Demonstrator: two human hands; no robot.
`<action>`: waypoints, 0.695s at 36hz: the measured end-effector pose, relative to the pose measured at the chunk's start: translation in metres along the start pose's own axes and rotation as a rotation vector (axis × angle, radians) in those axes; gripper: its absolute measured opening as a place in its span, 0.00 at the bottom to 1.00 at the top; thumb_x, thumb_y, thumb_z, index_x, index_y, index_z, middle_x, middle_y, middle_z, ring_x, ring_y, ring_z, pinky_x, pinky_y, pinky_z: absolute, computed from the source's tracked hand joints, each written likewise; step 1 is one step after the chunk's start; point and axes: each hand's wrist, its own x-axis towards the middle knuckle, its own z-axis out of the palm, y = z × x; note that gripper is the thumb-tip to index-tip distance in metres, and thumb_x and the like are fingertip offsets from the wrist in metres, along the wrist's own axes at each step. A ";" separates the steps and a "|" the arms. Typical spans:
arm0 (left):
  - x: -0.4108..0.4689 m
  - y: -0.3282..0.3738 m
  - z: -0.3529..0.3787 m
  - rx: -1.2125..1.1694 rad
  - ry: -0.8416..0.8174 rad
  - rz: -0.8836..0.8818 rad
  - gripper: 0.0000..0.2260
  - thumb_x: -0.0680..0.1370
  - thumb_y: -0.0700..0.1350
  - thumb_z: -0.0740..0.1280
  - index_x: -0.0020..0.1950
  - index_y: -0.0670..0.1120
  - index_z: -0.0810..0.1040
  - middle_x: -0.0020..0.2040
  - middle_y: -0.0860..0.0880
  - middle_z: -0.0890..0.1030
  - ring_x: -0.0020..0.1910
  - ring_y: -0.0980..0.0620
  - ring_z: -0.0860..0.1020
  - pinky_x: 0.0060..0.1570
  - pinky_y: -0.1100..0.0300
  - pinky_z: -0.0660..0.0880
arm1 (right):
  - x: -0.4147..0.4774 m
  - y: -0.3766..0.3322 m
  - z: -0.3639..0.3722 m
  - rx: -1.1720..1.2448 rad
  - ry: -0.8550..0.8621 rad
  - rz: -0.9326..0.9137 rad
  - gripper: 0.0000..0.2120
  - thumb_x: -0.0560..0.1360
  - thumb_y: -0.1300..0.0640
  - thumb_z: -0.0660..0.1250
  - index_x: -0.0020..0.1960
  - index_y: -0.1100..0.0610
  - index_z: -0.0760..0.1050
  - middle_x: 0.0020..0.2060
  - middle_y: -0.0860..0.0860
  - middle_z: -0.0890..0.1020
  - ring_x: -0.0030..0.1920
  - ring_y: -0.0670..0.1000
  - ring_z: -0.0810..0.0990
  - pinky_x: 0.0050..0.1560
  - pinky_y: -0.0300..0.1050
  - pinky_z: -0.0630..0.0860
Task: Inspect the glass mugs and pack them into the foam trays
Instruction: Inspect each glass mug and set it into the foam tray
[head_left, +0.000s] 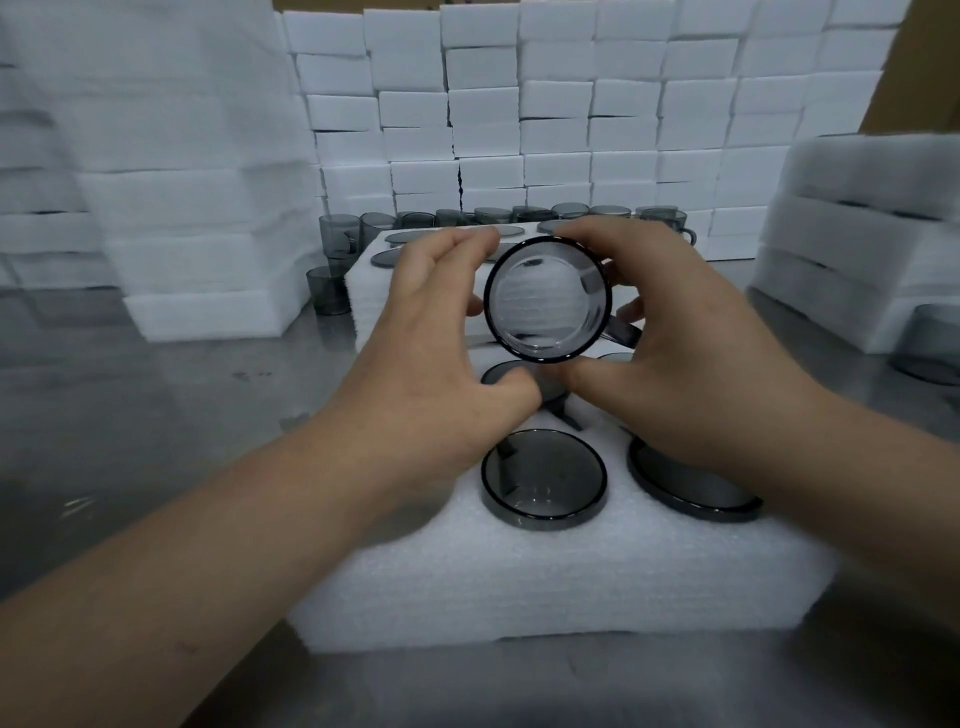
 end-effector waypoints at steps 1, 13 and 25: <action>0.000 0.001 -0.001 -0.012 -0.002 -0.003 0.41 0.58 0.62 0.62 0.72 0.56 0.61 0.62 0.64 0.60 0.54 0.74 0.64 0.49 0.81 0.61 | 0.000 0.001 0.000 -0.008 0.003 -0.002 0.34 0.63 0.53 0.74 0.63 0.37 0.63 0.55 0.37 0.69 0.54 0.34 0.68 0.51 0.32 0.69; -0.001 0.008 -0.002 -0.051 -0.003 0.005 0.35 0.58 0.61 0.60 0.65 0.60 0.63 0.59 0.66 0.62 0.52 0.73 0.67 0.45 0.80 0.63 | -0.002 -0.004 -0.002 -0.032 -0.002 -0.027 0.31 0.63 0.55 0.70 0.64 0.43 0.65 0.54 0.40 0.67 0.52 0.35 0.66 0.47 0.31 0.66; -0.002 0.009 -0.001 -0.028 0.082 -0.055 0.27 0.60 0.61 0.70 0.54 0.68 0.61 0.56 0.63 0.69 0.48 0.70 0.69 0.42 0.79 0.64 | -0.002 -0.012 -0.005 0.038 0.005 0.064 0.25 0.60 0.47 0.67 0.50 0.33 0.58 0.48 0.30 0.68 0.50 0.27 0.68 0.49 0.17 0.60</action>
